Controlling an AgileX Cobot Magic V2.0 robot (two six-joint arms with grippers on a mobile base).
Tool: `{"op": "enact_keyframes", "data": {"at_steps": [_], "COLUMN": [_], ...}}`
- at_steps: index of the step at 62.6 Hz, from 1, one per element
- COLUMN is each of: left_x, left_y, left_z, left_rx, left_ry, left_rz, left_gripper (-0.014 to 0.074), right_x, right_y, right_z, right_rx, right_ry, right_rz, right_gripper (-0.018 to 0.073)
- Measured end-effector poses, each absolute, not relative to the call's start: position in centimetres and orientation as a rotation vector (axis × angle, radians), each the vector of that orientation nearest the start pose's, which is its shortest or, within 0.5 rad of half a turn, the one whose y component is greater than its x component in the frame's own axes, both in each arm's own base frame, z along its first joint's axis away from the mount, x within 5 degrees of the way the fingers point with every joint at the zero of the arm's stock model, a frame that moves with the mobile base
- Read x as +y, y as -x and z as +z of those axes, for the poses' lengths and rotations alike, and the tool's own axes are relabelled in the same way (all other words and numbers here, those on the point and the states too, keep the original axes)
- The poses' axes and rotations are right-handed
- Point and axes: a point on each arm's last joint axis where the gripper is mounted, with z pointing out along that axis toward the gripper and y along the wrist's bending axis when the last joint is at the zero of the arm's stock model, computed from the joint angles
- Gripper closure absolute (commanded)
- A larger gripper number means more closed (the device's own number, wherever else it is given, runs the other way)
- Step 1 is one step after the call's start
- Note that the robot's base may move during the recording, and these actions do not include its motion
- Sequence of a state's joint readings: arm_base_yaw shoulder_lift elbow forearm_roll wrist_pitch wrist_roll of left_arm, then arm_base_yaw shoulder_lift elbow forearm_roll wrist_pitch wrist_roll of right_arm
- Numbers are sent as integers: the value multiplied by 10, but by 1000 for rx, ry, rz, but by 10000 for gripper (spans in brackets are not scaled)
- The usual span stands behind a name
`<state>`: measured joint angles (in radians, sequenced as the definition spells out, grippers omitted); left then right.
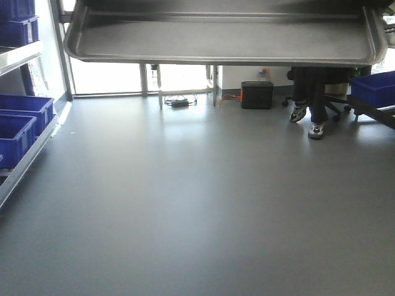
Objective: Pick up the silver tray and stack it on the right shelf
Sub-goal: 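Hold the tray raised in both grippers while the base drives to another shelf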
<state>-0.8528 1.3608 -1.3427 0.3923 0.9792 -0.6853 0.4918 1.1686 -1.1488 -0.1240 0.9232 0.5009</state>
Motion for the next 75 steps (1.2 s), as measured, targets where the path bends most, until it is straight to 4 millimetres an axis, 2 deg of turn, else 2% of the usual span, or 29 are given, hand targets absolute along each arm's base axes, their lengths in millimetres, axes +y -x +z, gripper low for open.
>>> {"op": "enact_keyframes", "data": {"at_steps": [75], "left_x": [-194], "left_y": [-208], "left_z": [380], "left_rx": [2377], "left_ry": [-329], "left_rz": [-223], "left_gripper": [689], "right_x": [102], "right_y": [-209], "right_z": [369], "right_rx": [2439], "right_ry": [35], "right_rz": [298], "right_gripper": [501]}}
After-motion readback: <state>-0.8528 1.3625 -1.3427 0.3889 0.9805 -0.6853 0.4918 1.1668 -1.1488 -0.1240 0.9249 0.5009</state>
